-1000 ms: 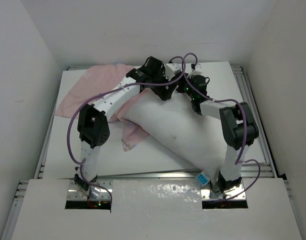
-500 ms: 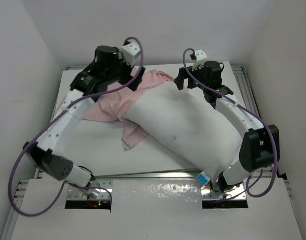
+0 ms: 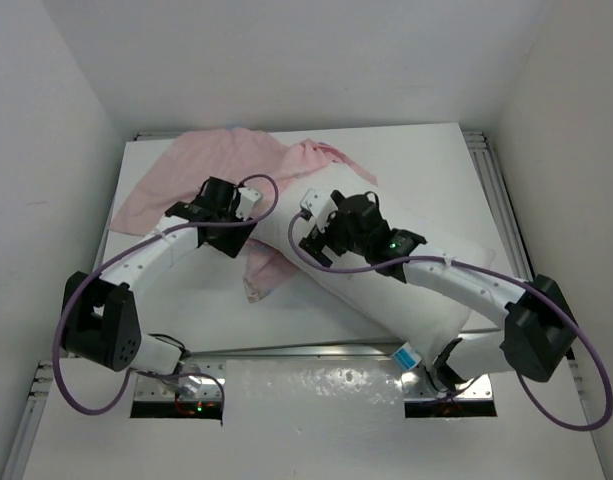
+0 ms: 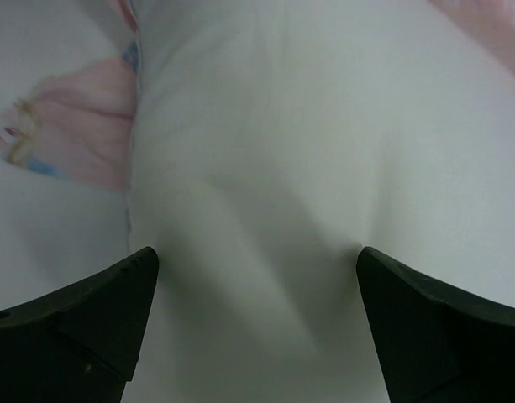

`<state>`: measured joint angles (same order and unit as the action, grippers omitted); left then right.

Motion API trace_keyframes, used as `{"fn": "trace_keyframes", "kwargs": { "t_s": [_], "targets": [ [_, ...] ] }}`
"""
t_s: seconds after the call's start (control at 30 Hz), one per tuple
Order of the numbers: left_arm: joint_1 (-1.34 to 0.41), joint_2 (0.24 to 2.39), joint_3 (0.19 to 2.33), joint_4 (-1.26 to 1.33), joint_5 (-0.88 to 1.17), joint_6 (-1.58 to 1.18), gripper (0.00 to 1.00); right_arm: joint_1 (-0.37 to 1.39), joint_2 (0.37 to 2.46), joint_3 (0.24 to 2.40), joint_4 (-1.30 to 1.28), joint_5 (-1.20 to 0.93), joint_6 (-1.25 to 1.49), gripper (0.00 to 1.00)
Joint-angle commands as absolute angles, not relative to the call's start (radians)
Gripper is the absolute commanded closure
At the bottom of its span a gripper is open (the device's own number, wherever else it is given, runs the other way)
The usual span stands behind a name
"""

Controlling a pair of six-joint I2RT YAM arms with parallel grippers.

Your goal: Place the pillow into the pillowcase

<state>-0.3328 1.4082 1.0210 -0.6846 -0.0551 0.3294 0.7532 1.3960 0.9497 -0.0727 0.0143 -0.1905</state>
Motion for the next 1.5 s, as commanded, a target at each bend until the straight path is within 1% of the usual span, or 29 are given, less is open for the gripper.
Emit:
{"fn": "trace_keyframes", "kwargs": {
  "t_s": [0.0, 0.03, 0.13, 0.23, 0.3, 0.37, 0.4, 0.43, 0.47, 0.5, 0.53, 0.57, 0.6, 0.63, 0.67, 0.77, 0.8, 0.83, 0.87, 0.93, 0.97, 1.07, 1.13, 1.2, 1.27, 1.47],
  "targets": [
    [-0.336, 1.425, 1.066, -0.555, -0.092, 0.276, 0.41, 0.776, 1.344, 0.881, 0.049, 0.195, -0.247, 0.01],
    [-0.336, 1.458, 1.087, -0.555, -0.097, 0.262, 0.41, 0.790, 1.342, 0.864, 0.049, 0.248, -0.241, 0.01],
    [-0.336, 1.520, 1.135, -0.575, -0.088, 0.242, 0.42, 0.808, 1.332, 0.822, 0.069, 0.317, -0.239, 0.01],
    [-0.336, 1.549, 1.141, -0.572, -0.009, 0.238, 0.42, 0.813, 1.309, 0.767, 0.115, 0.343, -0.229, 0.01],
    [-0.336, 1.571, 1.141, -0.566, -0.005, 0.227, 0.42, 0.813, 1.296, 0.746, 0.135, 0.360, -0.222, 0.01],
    [-0.336, 1.589, 1.154, -0.560, -0.015, 0.218, 0.46, 0.813, 1.290, 0.727, 0.149, 0.383, -0.218, 0.01],
    [-0.336, 1.601, 1.166, -0.557, -0.034, 0.213, 0.49, 0.811, 1.290, 0.724, 0.152, 0.391, -0.215, 0.01],
    [-0.336, 1.608, 1.175, -0.555, -0.038, 0.210, 0.58, 0.813, 1.293, 0.716, 0.156, 0.396, -0.215, 0.01],
    [-0.336, 1.612, 1.181, -0.557, -0.040, 0.207, 0.64, 0.811, 1.301, 0.715, 0.161, 0.406, -0.218, 0.01],
    [-0.336, 1.618, 1.189, -0.560, -0.035, 0.203, 0.72, 0.813, 1.310, 0.713, 0.161, 0.414, -0.228, 0.01],
    [-0.336, 1.620, 1.204, -0.572, -0.028, 0.196, 0.83, 0.811, 1.322, 0.709, 0.166, 0.422, -0.233, 0.01],
    [-0.336, 1.621, 1.210, -0.581, -0.006, 0.195, 0.88, 0.811, 1.351, 0.707, 0.167, 0.443, -0.236, 0.01],
    [-0.336, 1.620, 1.222, -0.604, -0.005, 0.192, 0.95, 0.813, 1.371, 0.712, 0.170, 0.459, -0.247, 0.01],
    [-0.337, 1.617, 1.226, -0.615, 0.020, 0.193, 0.99, 0.811, 1.393, 0.716, 0.170, 0.472, -0.248, 0.01],
    [-0.337, 1.605, 1.229, -0.624, 0.032, 0.192, 1.00, 0.811, 1.437, 0.724, 0.170, 0.483, -0.249, 0.01],
    [-0.337, 1.571, 1.221, -0.641, 0.051, 0.207, 1.00, 0.813, 1.514, 0.755, 0.184, 0.489, -0.259, 0.01],
    [-0.339, 1.560, 1.220, -0.641, 0.058, 0.216, 1.00, 0.811, 1.528, 0.771, 0.187, 0.456, -0.259, 0.06],
    [-0.339, 1.551, 1.221, -0.644, 0.070, 0.224, 1.00, 0.811, 1.542, 0.782, 0.187, 0.433, -0.259, 0.12],
    [-0.345, 1.528, 1.226, -0.646, 0.098, 0.233, 1.00, 0.810, 1.552, 0.794, 0.180, 0.408, -0.249, 0.43],
    [-0.366, 1.500, 1.238, -0.660, 0.129, 0.282, 1.00, 0.810, 1.574, 0.839, 0.176, 0.348, -0.227, 0.93],
    [-0.411, 1.465, 1.253, -0.675, 0.133, 0.331, 1.00, 0.808, 1.575, 0.863, 0.187, 0.332, -0.209, 1.00],
    [-0.505, 1.431, 1.319, -0.753, 0.178, 0.432, 1.00, 0.802, 1.566, 0.926, 0.242, 0.259, -0.160, 1.00],
    [-0.523, 1.451, 1.385, -0.807, 0.260, 0.465, 1.00, 0.773, 1.557, 0.963, 0.287, 0.207, -0.085, 1.00],
    [-0.532, 1.456, 1.404, -0.830, 0.281, 0.468, 1.00, 0.723, 1.554, 1.017, 0.330, 0.163, -0.017, 1.00],
    [-0.535, 1.468, 1.425, -0.842, 0.304, 0.479, 1.00, 0.671, 1.557, 1.052, 0.392, 0.123, 0.112, 1.00],
    [-0.535, 1.503, 1.515, -0.827, 0.448, 0.512, 1.00, 0.655, 1.578, 1.029, 0.635, 0.210, 0.244, 1.00]
  ]
}}
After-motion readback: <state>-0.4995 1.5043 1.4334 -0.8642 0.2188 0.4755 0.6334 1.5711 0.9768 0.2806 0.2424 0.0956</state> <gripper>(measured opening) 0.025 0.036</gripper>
